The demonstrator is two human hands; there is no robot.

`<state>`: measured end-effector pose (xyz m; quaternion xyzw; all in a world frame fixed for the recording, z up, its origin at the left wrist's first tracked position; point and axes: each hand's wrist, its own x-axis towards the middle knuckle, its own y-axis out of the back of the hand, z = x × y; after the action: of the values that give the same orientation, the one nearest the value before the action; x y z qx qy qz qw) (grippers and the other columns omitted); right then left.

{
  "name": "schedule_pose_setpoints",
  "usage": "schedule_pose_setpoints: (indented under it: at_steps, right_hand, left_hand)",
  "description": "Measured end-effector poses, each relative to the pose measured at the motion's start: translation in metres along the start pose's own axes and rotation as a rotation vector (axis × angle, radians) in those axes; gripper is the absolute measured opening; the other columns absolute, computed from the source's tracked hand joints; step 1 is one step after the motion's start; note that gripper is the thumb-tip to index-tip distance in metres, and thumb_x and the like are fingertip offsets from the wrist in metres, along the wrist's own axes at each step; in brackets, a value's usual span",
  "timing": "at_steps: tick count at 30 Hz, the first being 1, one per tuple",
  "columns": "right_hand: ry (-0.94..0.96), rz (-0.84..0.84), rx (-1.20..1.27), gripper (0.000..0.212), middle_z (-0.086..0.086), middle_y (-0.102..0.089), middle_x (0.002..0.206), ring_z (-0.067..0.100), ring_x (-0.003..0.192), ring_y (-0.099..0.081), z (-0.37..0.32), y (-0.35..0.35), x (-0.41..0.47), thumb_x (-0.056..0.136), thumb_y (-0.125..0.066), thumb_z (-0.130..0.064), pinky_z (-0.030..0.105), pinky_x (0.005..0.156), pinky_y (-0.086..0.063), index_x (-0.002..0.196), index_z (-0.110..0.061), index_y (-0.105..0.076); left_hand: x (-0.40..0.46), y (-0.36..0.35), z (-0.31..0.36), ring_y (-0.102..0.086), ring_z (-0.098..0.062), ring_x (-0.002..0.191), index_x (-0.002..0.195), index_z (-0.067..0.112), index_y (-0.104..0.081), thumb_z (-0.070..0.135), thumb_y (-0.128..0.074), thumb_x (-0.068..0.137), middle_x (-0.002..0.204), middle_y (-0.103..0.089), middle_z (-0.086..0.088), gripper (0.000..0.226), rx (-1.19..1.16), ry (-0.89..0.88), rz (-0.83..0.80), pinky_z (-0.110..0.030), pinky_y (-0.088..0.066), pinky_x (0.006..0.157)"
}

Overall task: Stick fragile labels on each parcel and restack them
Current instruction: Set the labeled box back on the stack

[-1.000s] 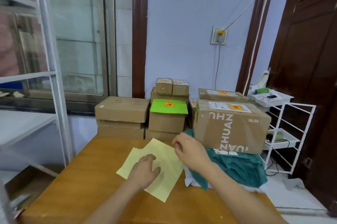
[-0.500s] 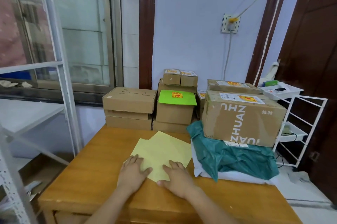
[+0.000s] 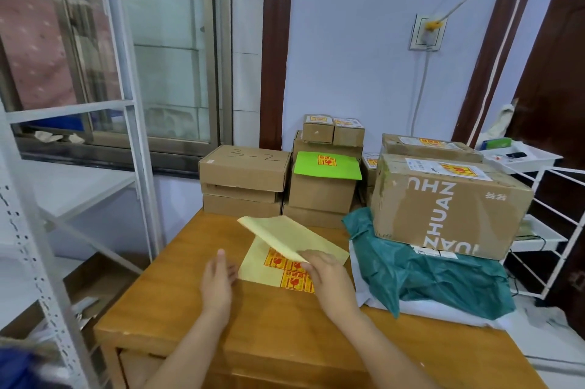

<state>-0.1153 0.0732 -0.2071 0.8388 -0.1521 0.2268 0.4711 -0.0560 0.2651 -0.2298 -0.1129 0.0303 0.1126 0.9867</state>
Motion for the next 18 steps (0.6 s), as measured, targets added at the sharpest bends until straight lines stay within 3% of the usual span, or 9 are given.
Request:
schedule_pose_setpoints:
  at_steps: [2, 4, 7, 10, 12, 15, 18]
  right_hand:
    - [0.151, 0.0, -0.023, 0.04, -0.003, -0.069, 0.113, 0.018, 0.105, -0.062, -0.006, 0.0, -0.002, 0.093, -0.041, -0.039, 0.035, 0.093, -0.049, 0.116, -0.022, -0.068]
    - [0.303, 0.011, -0.136, 0.038, -0.009, -0.071, 0.102, 0.012, 0.093, -0.065, -0.007, -0.004, -0.007, 0.087, -0.041, -0.039, 0.03, 0.085, -0.052, 0.107, -0.029, -0.071]
    - [0.415, -0.096, -0.254, 0.036, -0.018, -0.069, 0.101, 0.003, 0.092, -0.063, -0.012, -0.015, -0.018, 0.085, -0.04, -0.041, 0.021, 0.084, -0.05, 0.104, -0.039, -0.07]
    - [0.401, -0.201, -0.289, 0.038, -0.02, -0.068, 0.105, 0.001, 0.097, -0.061, -0.012, -0.021, -0.026, 0.085, -0.038, -0.045, 0.022, 0.089, -0.05, 0.107, -0.042, -0.068]
    - [0.395, -0.224, -0.303, 0.045, -0.014, -0.065, 0.117, 0.006, 0.109, -0.058, -0.01, -0.02, -0.028, 0.091, -0.033, -0.054, 0.027, 0.101, -0.04, 0.12, -0.036, -0.063]
    - [0.216, -0.309, -0.151, 0.079, -0.009, -0.05, 0.138, 0.008, 0.129, -0.039, -0.003, -0.01, -0.031, 0.085, -0.009, -0.072, 0.023, 0.11, -0.016, 0.139, -0.028, -0.047]
    - [0.038, -0.138, -0.005, 0.082, -0.01, -0.054, 0.127, 0.006, 0.121, -0.044, 0.012, -0.002, -0.032, 0.086, -0.006, -0.071, 0.023, 0.106, -0.031, 0.13, -0.022, -0.054]
  left_hand:
    - [0.01, 0.011, 0.012, -0.059, -0.036, 0.103, 0.121, -0.003, -0.047, 0.06, -0.028, 0.095, 0.113, -0.058, -0.024, 0.07, -0.229, 0.203, -0.108, -0.045, -0.044, 0.098]
    - [0.018, 0.029, 0.021, -0.052, -0.041, 0.116, 0.125, 0.003, -0.043, 0.071, -0.025, 0.089, 0.119, -0.055, -0.023, 0.079, -0.403, 0.378, -0.205, -0.052, -0.037, 0.106]
    - [0.021, 0.047, 0.031, -0.057, -0.043, 0.109, 0.115, -0.003, -0.054, 0.07, -0.038, 0.087, 0.115, -0.064, -0.024, 0.08, -0.369, 0.514, -0.373, -0.052, -0.046, 0.092]
    - [0.018, 0.048, 0.035, -0.063, -0.038, 0.1, 0.121, 0.003, -0.057, 0.031, -0.052, 0.093, 0.112, -0.067, -0.02, 0.041, -0.075, 0.443, -0.478, -0.043, -0.052, 0.08]
    - [0.021, 0.046, 0.031, -0.062, -0.037, 0.103, 0.129, 0.005, -0.052, 0.008, -0.053, 0.091, 0.115, -0.065, -0.019, 0.037, 0.032, 0.373, -0.432, -0.045, -0.052, 0.083]
    - [0.025, 0.046, 0.028, -0.062, -0.037, 0.101, 0.131, 0.007, -0.049, -0.004, -0.047, 0.093, 0.116, -0.062, -0.019, 0.04, 0.057, 0.355, -0.395, -0.044, -0.053, 0.077]
    - [0.023, 0.046, 0.029, -0.062, -0.035, 0.099, 0.13, 0.006, -0.05, -0.005, -0.046, 0.093, 0.115, -0.061, -0.019, 0.038, 0.035, 0.357, -0.392, -0.04, -0.053, 0.072]
